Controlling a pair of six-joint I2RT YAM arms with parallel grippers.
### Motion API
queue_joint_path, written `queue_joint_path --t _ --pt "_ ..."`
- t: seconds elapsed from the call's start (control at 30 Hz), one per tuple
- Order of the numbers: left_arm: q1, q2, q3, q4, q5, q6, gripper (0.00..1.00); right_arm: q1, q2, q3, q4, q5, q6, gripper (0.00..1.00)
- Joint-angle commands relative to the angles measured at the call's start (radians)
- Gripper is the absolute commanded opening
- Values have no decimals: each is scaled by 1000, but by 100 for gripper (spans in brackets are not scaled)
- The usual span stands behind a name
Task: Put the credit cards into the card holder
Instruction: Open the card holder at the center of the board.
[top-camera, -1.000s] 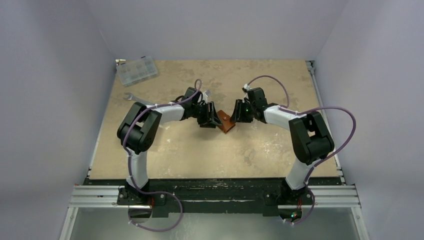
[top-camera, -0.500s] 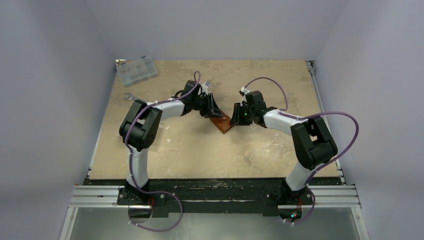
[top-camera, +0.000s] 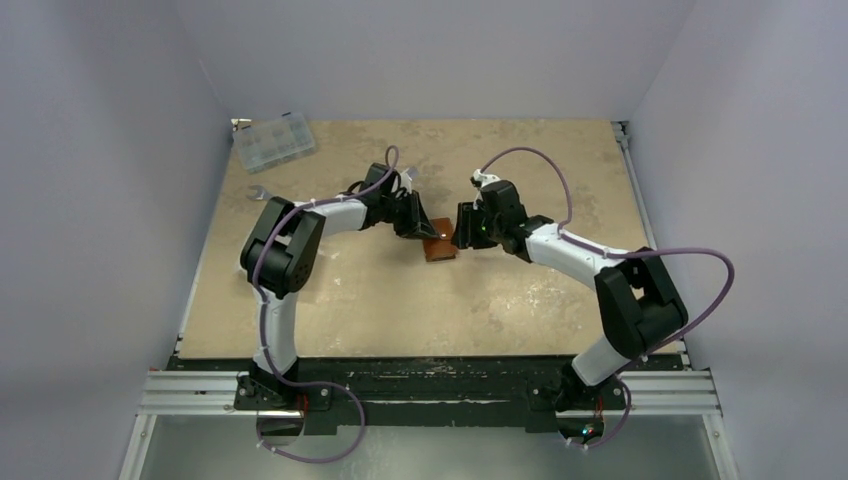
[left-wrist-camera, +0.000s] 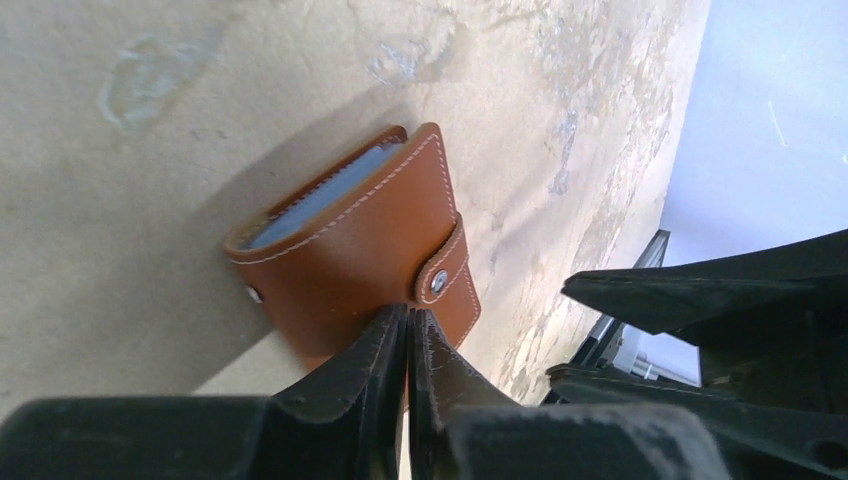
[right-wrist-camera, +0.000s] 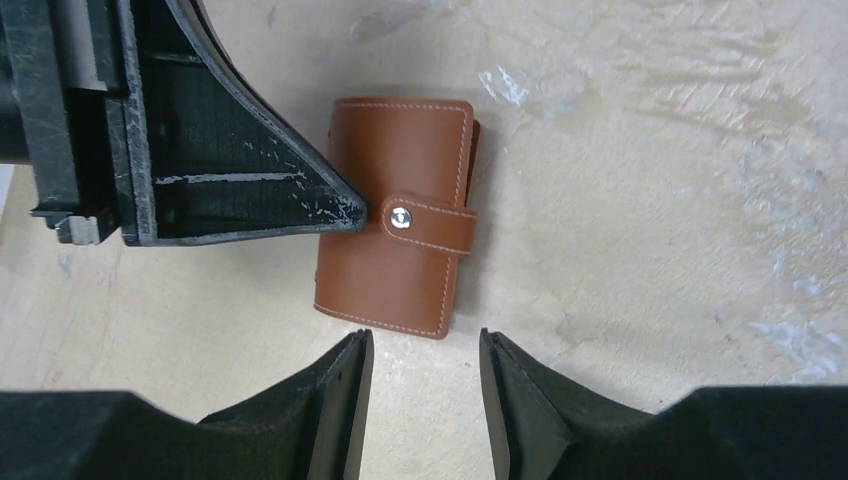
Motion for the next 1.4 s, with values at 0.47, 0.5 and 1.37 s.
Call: queue_joint_path --t 0.47,0.5,1.37 --pt "53 21 33 50 -3 18 1 122 177 256 -59 311 -54 41" --pt "59 26 28 8 -40 18 0 138 180 260 -64 353 -54 42" --pt "62 77 33 -127 -125 23 0 237 351 316 -104 754 57 2"
